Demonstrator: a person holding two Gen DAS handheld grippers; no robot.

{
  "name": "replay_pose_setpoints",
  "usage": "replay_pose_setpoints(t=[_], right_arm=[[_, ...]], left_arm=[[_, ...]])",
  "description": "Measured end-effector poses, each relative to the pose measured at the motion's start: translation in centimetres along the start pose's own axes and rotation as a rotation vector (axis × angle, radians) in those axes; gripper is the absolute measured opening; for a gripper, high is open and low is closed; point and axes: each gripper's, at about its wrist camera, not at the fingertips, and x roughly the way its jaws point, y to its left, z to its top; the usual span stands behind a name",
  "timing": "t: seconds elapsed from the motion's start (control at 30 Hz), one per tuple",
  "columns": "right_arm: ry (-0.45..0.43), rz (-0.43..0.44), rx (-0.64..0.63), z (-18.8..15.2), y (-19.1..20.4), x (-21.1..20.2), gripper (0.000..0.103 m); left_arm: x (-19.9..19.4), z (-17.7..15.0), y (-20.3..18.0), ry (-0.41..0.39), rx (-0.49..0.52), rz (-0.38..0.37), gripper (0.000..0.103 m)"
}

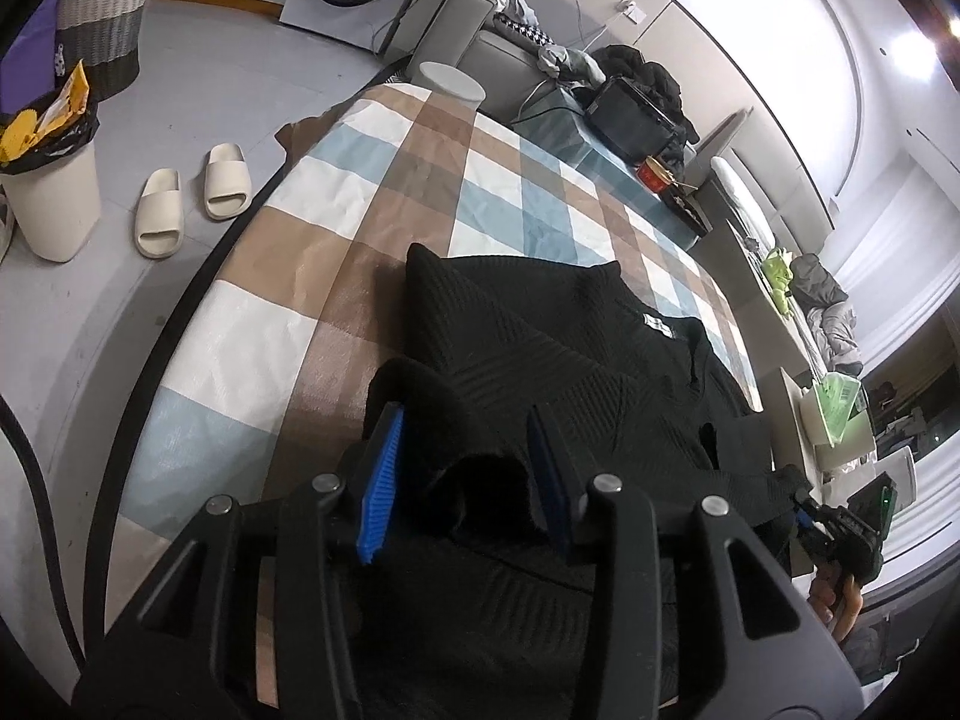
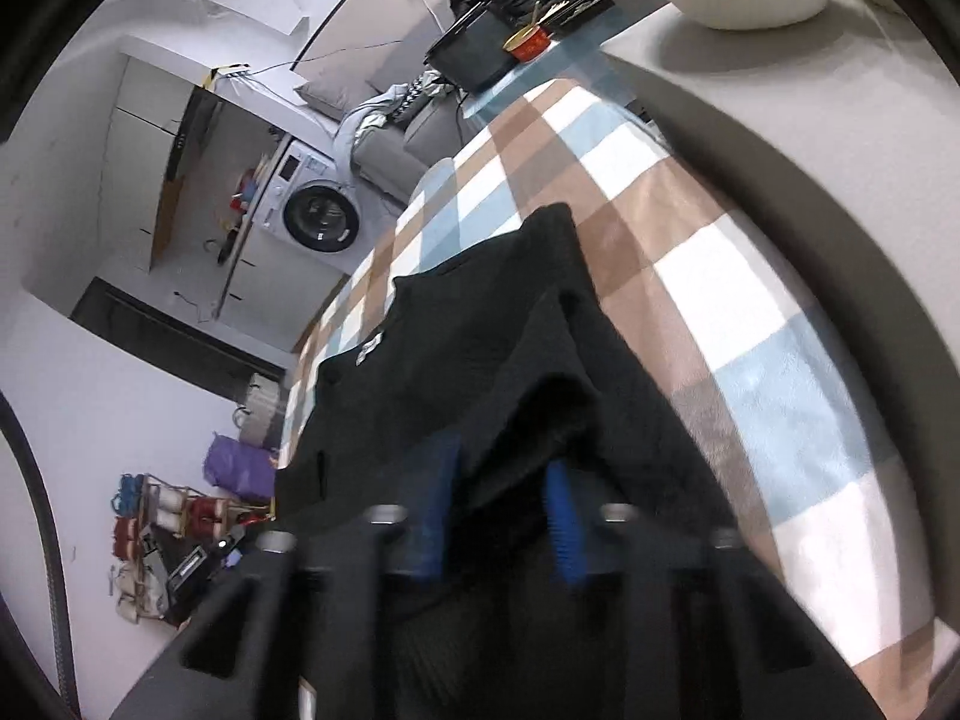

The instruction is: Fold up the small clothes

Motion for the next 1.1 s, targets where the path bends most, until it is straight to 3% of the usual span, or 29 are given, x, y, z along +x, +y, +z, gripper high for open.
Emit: replay_pose_setpoints(t=[0.1,0.23,0.47,0.5,0.53,0.57,0.6,0.83,0.97,1.0,1.07,1.1], right_arm=[[-0.051,0.023,-0.058,0.3,1.5,-1.2,0.007],[-0.136,0.042,-0.105,0.5,2.9,-3.5,0.007],[-0.097,0.035,-0.093,0.3,2.4,-2.7,0.007],[-0.093,0.031,-0.093,0.2,2.3,-2.6,0.007],[-0.091,0.026,-0.093,0.2,2.1,-2.6,0.007],[-0.088,0.019,-0.092,0.2,2.0,-2.4,0.007],[-0.087,0.017,-0.091,0.1,1.8,-2.2,0.007],[-0.121,-0.006,-0.055,2.4,1.1,-1.1,0.006],[-0.247,-0.024,-0.028,6.0,2.3,-0.3,0.004],[-0.263,-0.038,-0.010,6.6,2.2,-0.2,0.007],[-0.239,-0.060,0.056,7.7,1.5,0.4,0.039],[-0.225,-0.045,0.077,7.8,1.1,0.4,0.041]], left_arm=[[-0.3,0.0,0.1,0.009,0.000,-0.004,0.037],[-1.1,-0.3,0.9,0.016,-0.024,-0.041,0.049],[-0.2,-1.0,1.0,0.052,-0.019,-0.048,0.049],[0.1,-1.0,0.9,0.048,-0.018,-0.037,0.048],[0.4,-1.1,0.8,0.035,-0.010,-0.032,0.034],[0.6,-1.0,0.7,0.025,-0.002,-0.025,0.011],[0.8,-1.0,0.6,0.016,0.009,-0.022,0.003],[0.5,2.5,-0.3,-0.111,-0.021,-0.089,0.003],[1.7,6.5,-1.8,-0.187,-0.057,-0.125,0.003],[2.1,7.2,-1.8,-0.197,-0.074,-0.121,0.004],[3.4,8.4,-1.4,-0.152,-0.126,-0.063,0.018],[3.5,8.5,-1.1,-0.149,-0.139,-0.043,0.022]])
